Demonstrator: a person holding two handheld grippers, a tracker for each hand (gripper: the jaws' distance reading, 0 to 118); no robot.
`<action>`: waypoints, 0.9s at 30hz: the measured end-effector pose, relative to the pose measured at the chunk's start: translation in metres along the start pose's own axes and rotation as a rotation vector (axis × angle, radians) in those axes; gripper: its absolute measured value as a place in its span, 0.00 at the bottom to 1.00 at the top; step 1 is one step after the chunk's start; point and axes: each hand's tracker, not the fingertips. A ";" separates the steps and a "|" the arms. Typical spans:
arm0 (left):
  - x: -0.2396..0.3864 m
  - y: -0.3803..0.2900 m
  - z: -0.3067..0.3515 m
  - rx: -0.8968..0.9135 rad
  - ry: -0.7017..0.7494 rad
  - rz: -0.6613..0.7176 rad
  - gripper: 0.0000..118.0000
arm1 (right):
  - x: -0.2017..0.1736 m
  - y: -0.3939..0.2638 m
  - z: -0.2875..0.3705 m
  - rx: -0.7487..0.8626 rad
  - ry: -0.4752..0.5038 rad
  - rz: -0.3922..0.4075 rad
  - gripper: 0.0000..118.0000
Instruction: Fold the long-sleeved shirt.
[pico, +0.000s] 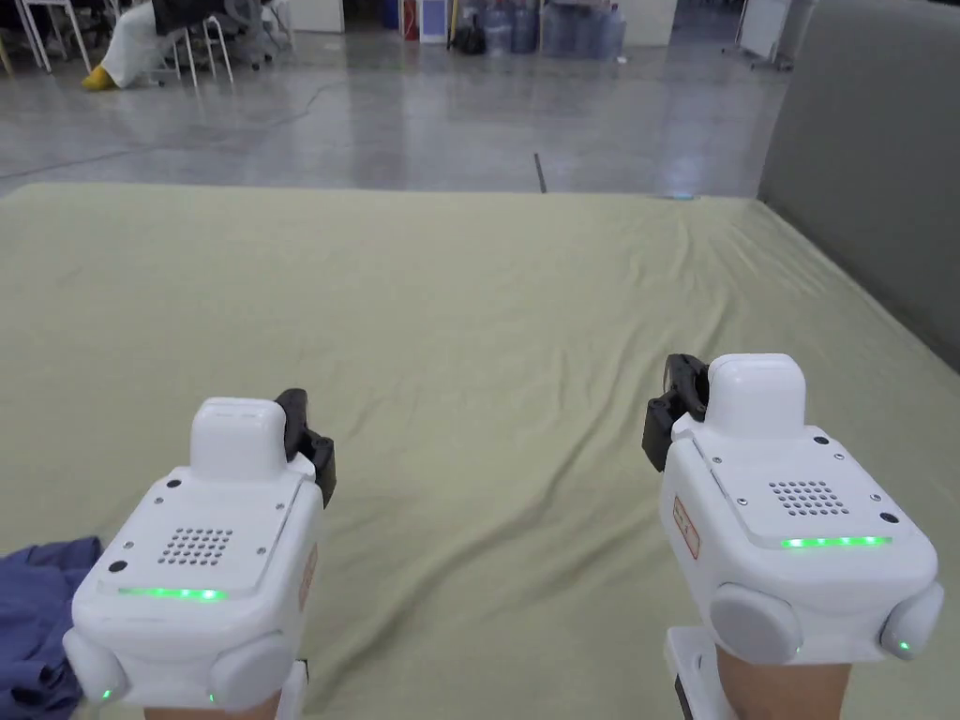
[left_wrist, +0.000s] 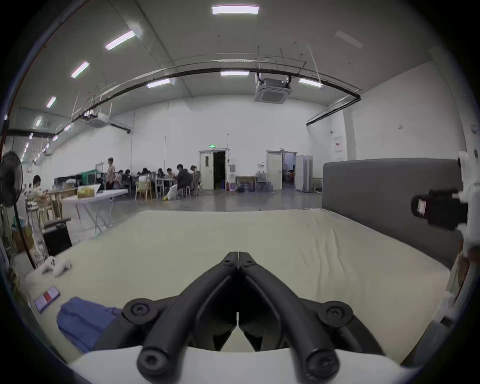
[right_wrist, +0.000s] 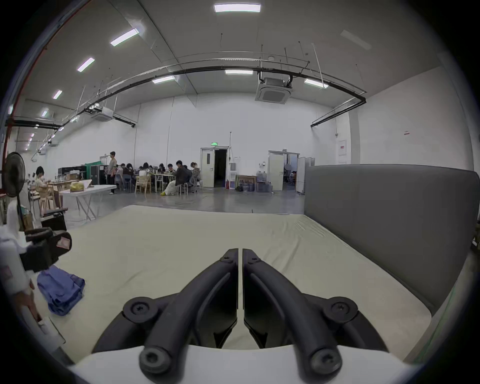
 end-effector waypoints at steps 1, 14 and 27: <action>-0.003 -0.002 0.000 -0.013 -0.019 0.040 0.00 | 0.000 -0.005 0.001 -0.007 -0.002 0.003 0.04; -0.004 -0.021 -0.003 -0.053 -0.015 0.019 0.00 | 0.007 -0.021 0.000 -0.066 -0.011 0.006 0.04; 0.000 -0.011 0.002 -0.016 -0.016 0.003 0.21 | 0.002 -0.016 0.003 -0.053 -0.015 0.024 0.13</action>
